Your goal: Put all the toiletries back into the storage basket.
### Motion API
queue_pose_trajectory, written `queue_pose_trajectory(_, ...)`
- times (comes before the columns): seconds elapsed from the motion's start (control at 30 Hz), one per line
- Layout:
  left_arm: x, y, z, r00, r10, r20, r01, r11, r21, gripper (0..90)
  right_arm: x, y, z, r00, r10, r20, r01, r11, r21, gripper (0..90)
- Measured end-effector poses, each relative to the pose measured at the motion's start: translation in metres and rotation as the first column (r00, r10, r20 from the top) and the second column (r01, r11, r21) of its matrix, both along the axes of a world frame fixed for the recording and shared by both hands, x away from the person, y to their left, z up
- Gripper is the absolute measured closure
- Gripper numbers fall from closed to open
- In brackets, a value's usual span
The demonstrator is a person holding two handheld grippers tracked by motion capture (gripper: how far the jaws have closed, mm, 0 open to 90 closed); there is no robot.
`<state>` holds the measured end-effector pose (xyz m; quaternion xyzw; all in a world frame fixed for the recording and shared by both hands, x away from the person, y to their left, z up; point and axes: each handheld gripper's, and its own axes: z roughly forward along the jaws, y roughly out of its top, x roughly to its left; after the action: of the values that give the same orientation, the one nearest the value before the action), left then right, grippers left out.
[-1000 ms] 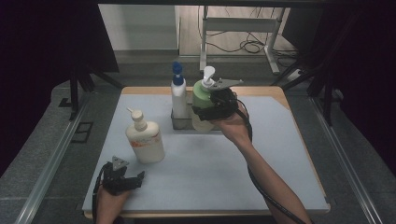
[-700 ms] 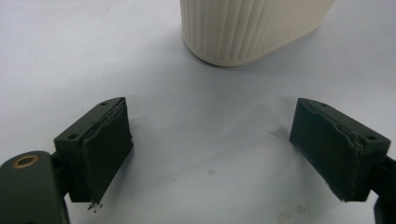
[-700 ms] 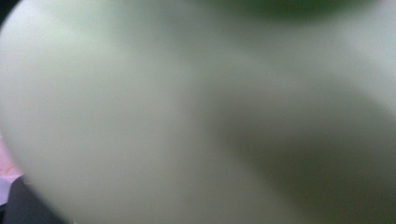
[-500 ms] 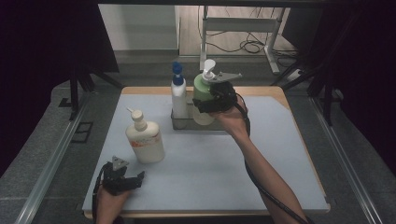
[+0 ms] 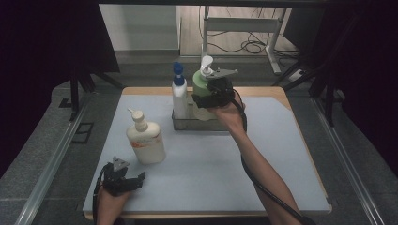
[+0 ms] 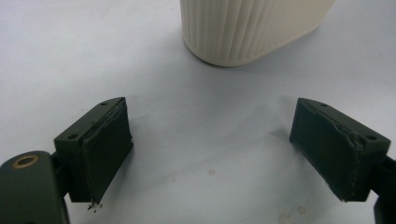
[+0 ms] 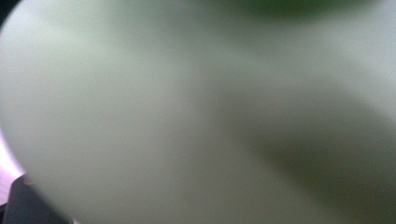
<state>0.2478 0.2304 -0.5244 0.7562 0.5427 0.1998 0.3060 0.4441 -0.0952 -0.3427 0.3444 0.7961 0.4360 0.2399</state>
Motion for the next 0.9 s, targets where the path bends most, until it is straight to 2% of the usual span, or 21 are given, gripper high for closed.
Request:
queue_pose_trajectory(0.47,0.0,0.0,0.0,1.0,0.0,0.0,0.0,1.0,0.0,12.1,0.021,0.006,-0.013,0.9993,-0.034,-0.011,0.034,0.9992,-0.022,11.9)
queue_pose_trajectory(0.9,0.0,0.0,0.0,1.0,0.0,-0.001,0.0,1.0,0.0,12.1,0.033,0.01,-0.027,0.9987,-0.034,-0.039,0.032,0.9985,-0.045,11.9)
